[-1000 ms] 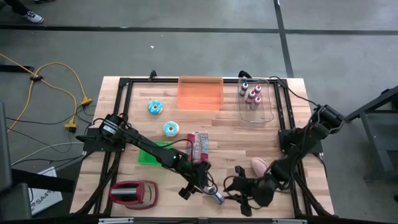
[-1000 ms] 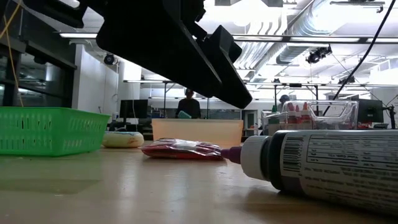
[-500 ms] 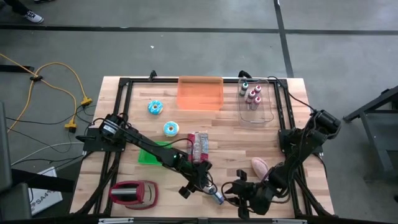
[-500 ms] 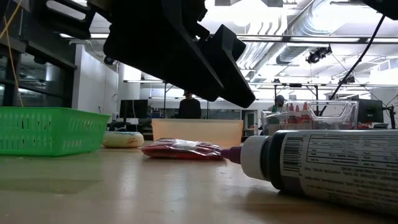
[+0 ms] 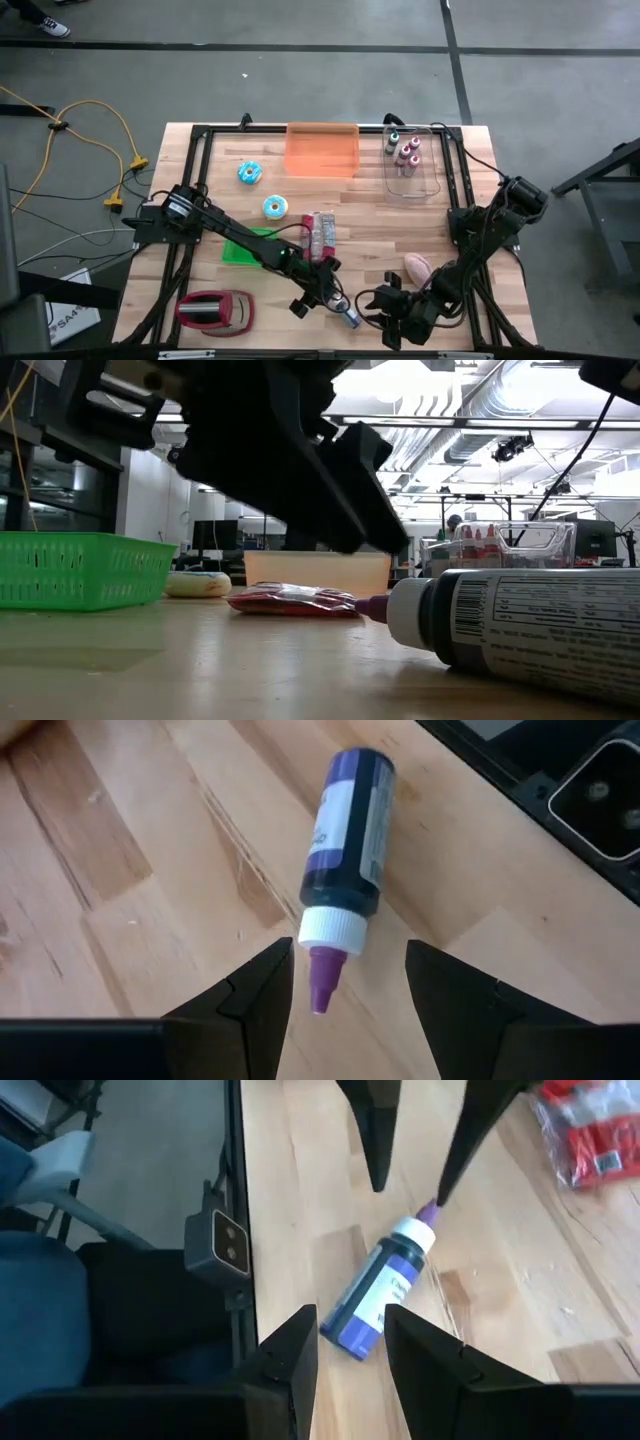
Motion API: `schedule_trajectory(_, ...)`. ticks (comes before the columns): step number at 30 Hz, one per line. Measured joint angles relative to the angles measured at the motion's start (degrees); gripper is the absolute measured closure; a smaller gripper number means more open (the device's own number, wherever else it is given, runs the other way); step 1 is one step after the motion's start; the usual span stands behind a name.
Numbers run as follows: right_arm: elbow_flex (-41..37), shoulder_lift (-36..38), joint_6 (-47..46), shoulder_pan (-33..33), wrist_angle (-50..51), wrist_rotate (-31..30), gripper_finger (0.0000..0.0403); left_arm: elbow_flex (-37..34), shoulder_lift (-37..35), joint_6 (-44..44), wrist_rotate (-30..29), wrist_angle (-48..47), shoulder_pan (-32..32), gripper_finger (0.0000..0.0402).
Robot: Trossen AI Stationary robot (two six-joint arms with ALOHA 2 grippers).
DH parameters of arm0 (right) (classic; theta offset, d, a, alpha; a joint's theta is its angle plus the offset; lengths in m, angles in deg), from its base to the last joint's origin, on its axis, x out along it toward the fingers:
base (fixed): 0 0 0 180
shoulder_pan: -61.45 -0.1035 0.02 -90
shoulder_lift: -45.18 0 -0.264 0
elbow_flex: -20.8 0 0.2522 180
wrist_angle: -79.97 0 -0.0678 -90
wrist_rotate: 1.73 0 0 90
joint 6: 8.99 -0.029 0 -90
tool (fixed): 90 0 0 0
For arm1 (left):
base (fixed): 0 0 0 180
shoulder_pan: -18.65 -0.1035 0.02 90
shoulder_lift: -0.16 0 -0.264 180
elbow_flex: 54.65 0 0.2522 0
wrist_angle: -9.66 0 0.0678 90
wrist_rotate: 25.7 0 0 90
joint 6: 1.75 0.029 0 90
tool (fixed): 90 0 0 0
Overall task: Pick & Place Food Item
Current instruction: Put the violet food coloring bottle into the transparent bin
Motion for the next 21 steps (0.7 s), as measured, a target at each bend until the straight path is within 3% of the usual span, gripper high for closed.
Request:
schedule_trajectory(10, 0.0, 0.0, -0.6, 0.4, 0.1, 6.3, 0.0262, 0.0, 0.6, -0.4, -0.4, 1.0, 0.0, 0.0213)
schedule_trajectory(21, 0.0, 0.0, -3.0, 0.4, 1.6, 7.4, 0.0227, 0.0, 0.6, -1.3, -1.6, 3.5, 1.0, 0.0213)
